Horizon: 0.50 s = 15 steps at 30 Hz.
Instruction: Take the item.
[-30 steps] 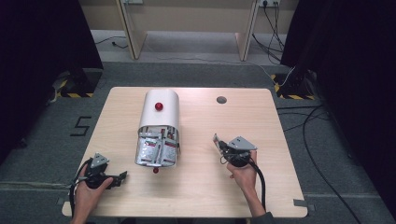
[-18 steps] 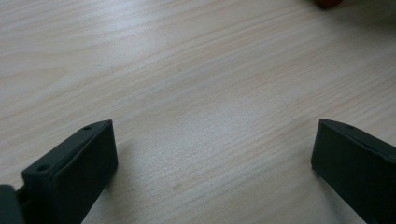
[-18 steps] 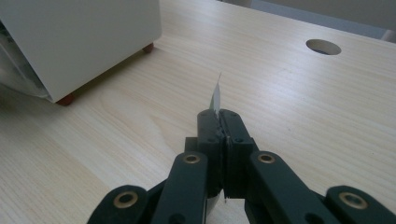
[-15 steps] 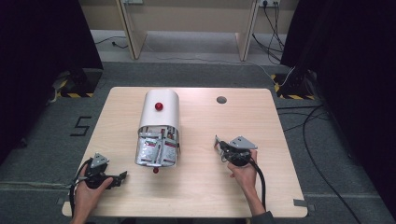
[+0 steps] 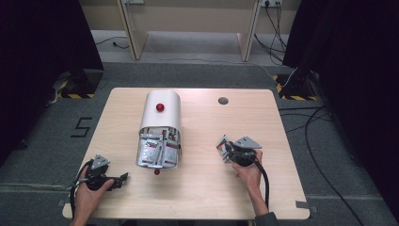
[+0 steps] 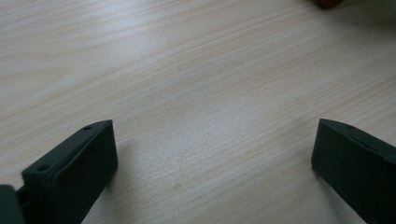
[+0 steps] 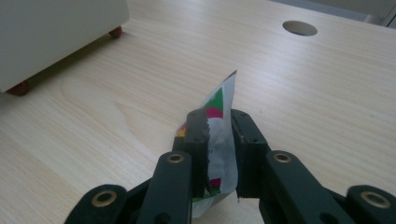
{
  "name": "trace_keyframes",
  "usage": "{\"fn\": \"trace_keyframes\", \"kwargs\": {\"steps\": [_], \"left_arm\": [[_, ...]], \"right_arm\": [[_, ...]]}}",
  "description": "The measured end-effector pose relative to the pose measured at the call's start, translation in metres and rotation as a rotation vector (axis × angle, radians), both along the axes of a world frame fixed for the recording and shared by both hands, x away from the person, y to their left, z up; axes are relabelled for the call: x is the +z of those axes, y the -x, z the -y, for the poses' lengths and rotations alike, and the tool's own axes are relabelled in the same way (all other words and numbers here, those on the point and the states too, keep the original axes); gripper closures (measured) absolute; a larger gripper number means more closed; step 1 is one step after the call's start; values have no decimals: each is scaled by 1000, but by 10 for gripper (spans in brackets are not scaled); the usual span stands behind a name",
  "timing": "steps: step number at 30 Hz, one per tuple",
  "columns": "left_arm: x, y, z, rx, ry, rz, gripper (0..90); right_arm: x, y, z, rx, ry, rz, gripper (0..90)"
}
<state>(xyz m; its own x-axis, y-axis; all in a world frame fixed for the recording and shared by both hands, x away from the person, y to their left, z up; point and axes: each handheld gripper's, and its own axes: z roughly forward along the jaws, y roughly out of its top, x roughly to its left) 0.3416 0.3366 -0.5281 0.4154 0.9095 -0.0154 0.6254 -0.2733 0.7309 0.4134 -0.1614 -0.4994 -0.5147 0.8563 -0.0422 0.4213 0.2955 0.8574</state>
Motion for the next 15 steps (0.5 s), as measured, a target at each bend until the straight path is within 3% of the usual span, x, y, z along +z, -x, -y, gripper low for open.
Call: {"fn": "trace_keyframes", "kwargs": {"steps": [15], "left_arm": [[0, 0, 0, 0, 1, 0, 0]], "right_arm": [[-7, -6, 7, -55, 17, -22, 689]]}}
